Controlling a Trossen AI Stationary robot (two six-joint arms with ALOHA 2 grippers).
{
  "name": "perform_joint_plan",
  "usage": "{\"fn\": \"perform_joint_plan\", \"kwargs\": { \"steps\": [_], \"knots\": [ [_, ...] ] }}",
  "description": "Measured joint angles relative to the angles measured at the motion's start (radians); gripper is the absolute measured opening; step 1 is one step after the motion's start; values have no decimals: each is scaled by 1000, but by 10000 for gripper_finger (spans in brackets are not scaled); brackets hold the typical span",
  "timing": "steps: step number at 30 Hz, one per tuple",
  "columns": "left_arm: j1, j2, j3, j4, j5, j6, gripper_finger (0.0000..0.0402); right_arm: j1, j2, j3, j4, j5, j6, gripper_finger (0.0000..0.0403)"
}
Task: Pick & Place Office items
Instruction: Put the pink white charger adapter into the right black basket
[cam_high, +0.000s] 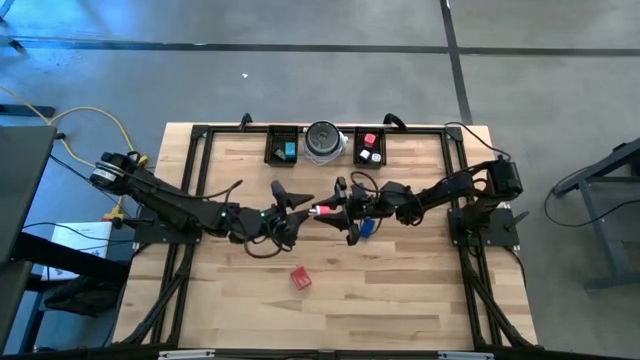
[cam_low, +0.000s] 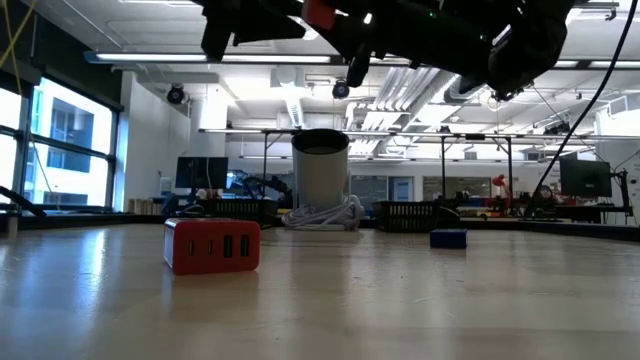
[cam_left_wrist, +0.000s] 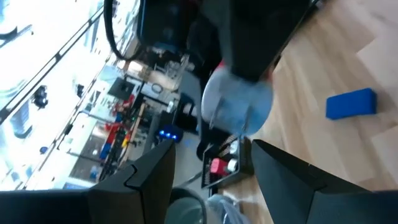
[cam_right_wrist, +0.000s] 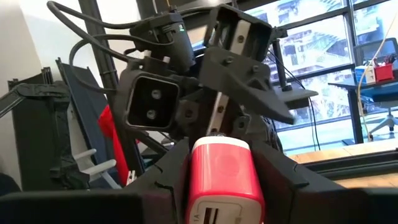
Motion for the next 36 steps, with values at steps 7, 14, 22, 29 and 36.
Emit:
{"fn": "perform_joint_plan", "kwargs": {
  "steps": [7,14,22,29,36],
  "knots": [
    [-10,0,0,2,89,1,204,-8,0,0,-7,-14,25,124],
    [-9,0,0,6,149,2,204,-13,0,0,-10,-38,52,124],
    [12,0,0,48,211,20,204,-13,0,9,-47,-51,55,124],
    [30,0,1,34,251,-27,204,-13,0,20,-47,-85,55,124],
    [30,0,1,17,251,-39,199,-13,0,20,-46,-98,65,124]
  ]
}}
